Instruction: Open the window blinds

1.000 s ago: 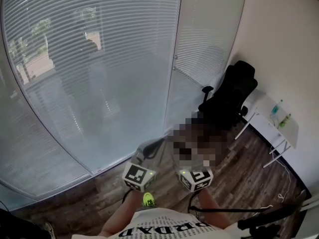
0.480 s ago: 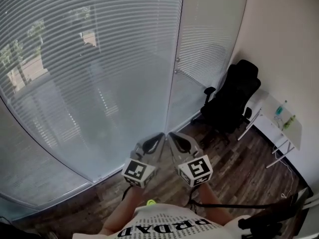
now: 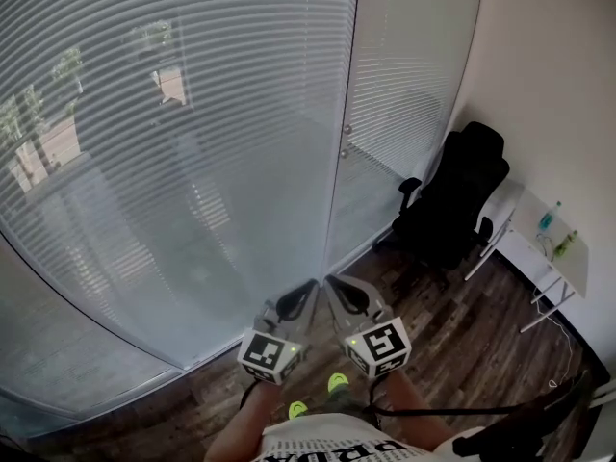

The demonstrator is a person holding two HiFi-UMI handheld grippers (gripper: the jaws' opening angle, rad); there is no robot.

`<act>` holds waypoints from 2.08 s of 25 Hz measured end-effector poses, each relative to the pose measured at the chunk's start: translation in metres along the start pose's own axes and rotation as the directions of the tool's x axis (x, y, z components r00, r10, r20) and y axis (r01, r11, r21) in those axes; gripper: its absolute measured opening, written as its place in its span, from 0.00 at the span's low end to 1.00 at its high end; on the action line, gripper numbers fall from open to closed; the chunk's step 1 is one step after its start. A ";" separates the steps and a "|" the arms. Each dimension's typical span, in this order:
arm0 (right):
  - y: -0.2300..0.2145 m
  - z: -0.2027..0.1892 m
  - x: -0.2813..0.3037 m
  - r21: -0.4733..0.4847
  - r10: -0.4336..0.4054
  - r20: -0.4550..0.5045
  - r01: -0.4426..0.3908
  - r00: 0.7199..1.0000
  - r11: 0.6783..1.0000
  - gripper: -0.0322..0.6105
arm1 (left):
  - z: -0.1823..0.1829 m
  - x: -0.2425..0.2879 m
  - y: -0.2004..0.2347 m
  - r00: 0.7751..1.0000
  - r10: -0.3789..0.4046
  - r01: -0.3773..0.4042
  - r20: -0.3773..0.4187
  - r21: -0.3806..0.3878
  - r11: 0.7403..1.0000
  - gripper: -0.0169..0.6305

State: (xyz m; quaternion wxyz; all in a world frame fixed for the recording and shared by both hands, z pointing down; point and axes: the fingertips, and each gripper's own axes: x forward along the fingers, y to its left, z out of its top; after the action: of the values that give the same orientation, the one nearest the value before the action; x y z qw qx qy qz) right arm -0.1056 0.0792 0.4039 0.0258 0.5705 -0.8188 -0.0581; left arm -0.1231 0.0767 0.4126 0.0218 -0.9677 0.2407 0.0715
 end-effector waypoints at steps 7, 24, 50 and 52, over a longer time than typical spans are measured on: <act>-0.018 -0.003 0.027 -0.006 0.041 0.008 -0.041 0.999 0.999 0.07 | -0.005 0.016 0.017 0.999 0.045 -0.045 0.000 -0.001 0.999 0.02; -0.159 0.007 0.125 -0.036 0.108 0.032 -0.107 0.994 0.994 0.07 | 0.006 0.171 0.100 0.992 0.127 -0.127 0.009 0.037 0.991 0.02; -0.283 -0.039 0.189 0.003 0.185 0.025 -0.185 0.983 0.983 0.06 | -0.040 0.299 0.147 0.978 0.209 -0.208 -0.003 0.046 0.977 0.02; -0.290 -0.042 0.196 0.001 0.173 0.022 -0.173 0.985 0.985 0.07 | -0.044 0.305 0.154 0.979 0.203 -0.203 -0.002 0.045 0.978 0.02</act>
State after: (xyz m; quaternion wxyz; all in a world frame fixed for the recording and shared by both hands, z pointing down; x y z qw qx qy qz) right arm 0.1007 -0.2060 0.4047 0.0208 0.4966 -0.8656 -0.0606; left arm 0.0769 -0.2037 0.4095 0.0352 -0.9375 0.3399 0.0649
